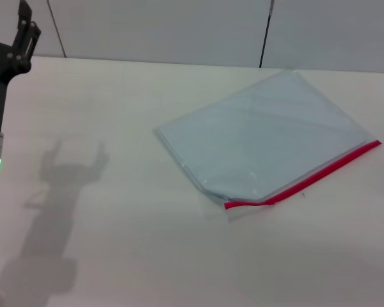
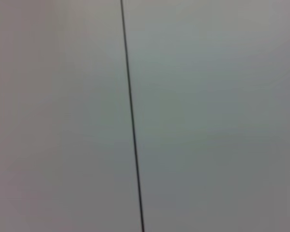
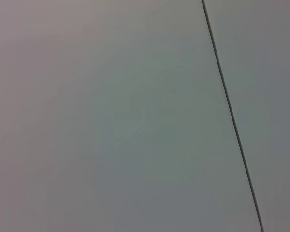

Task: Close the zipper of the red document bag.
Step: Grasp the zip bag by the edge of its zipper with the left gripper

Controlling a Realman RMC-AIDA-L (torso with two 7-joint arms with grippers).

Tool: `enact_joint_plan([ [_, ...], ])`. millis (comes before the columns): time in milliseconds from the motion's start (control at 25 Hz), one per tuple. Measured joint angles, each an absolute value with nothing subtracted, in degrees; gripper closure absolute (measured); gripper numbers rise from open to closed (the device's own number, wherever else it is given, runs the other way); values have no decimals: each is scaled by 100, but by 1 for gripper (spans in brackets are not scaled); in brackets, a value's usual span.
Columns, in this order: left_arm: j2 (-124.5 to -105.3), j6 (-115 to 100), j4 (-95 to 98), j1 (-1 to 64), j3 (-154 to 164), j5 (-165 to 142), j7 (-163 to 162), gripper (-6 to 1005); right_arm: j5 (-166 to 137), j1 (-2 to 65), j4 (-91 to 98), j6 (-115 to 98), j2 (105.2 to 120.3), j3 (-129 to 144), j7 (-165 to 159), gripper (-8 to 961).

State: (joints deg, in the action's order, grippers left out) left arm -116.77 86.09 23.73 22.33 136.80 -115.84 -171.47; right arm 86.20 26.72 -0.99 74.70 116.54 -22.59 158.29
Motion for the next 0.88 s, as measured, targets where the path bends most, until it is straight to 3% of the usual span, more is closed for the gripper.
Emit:
enact_joint_plan([
  [520, -11669, 8107, 2187, 2328, 13711, -11438, -17147, 120, 8626, 2671, -106, 7468, 11654, -2259, 15832, 67],
  [880, -11469, 6481, 2162, 2955, 14451, -12293, -17140, 120, 8607, 2670, -99, 7327, 11638, -2259, 15834, 67],
])
